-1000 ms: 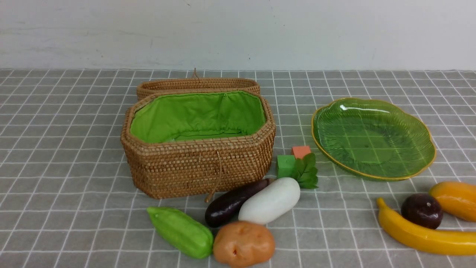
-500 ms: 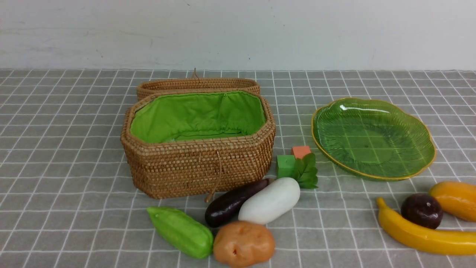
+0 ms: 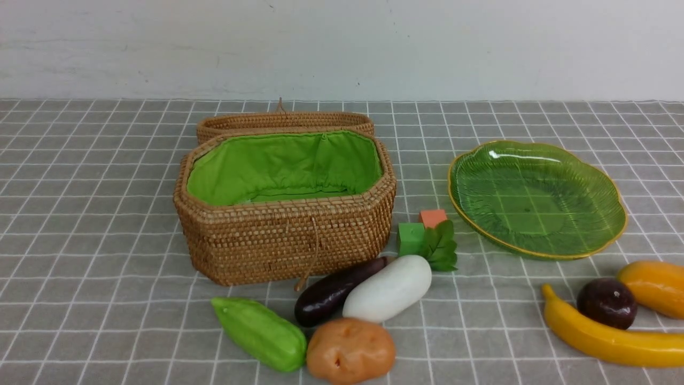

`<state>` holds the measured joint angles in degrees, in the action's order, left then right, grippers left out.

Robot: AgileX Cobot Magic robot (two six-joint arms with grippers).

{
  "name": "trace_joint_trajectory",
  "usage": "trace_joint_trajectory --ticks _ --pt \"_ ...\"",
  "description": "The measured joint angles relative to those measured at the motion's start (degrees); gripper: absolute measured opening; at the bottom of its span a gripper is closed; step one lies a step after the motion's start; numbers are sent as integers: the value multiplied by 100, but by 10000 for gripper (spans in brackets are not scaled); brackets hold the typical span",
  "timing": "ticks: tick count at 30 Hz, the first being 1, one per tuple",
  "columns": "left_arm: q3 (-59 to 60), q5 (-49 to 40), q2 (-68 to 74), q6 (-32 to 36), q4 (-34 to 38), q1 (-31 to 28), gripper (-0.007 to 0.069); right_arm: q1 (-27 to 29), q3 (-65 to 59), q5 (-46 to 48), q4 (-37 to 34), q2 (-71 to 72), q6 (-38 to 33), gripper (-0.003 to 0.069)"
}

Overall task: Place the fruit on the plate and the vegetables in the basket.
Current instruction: Use the right arm to grab a mangosteen and put it into the right plate

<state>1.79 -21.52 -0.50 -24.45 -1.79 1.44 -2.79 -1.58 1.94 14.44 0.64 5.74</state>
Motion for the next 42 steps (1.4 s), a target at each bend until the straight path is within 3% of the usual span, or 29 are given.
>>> trace_joint_trajectory --ticks 4,8,12,16,18,19,20,25,28,34,36,42 --pt "0 0 0 0 0 0 239 0 0 -1616 31 0 488 240" --pt "0 0 0 0 0 0 239 0 44 -2298 -65 0 1148 240" --pt "0 0 0 0 0 0 239 0 912 -1478 -455 -8 2088 240" --pt "0 0 0 0 0 0 239 0 2349 -6 -482 -495 2175 240" --pt "0 0 0 0 0 0 239 0 3267 1406 -255 -1184 2179 240" --pt "0 0 0 0 0 0 239 0 3397 1519 -197 -1247 2169 240" --pt "0 0 0 0 0 0 239 0 3827 2373 65 -1761 2047 240" --pt "0 0 0 0 0 0 239 0 4097 3963 505 -3155 1243 240" --pt "0 0 0 0 0 0 239 -44 3996 4215 -11 -3728 641 237" --pt "0 0 0 0 0 0 239 -471 3966 4313 -1548 -4779 -1335 270" --pt "0 0 0 0 0 0 239 -504 4016 4388 -1747 -5080 -1557 309" --pt "0 0 0 0 0 0 239 -524 4590 4393 -1980 -6308 -1706 591"
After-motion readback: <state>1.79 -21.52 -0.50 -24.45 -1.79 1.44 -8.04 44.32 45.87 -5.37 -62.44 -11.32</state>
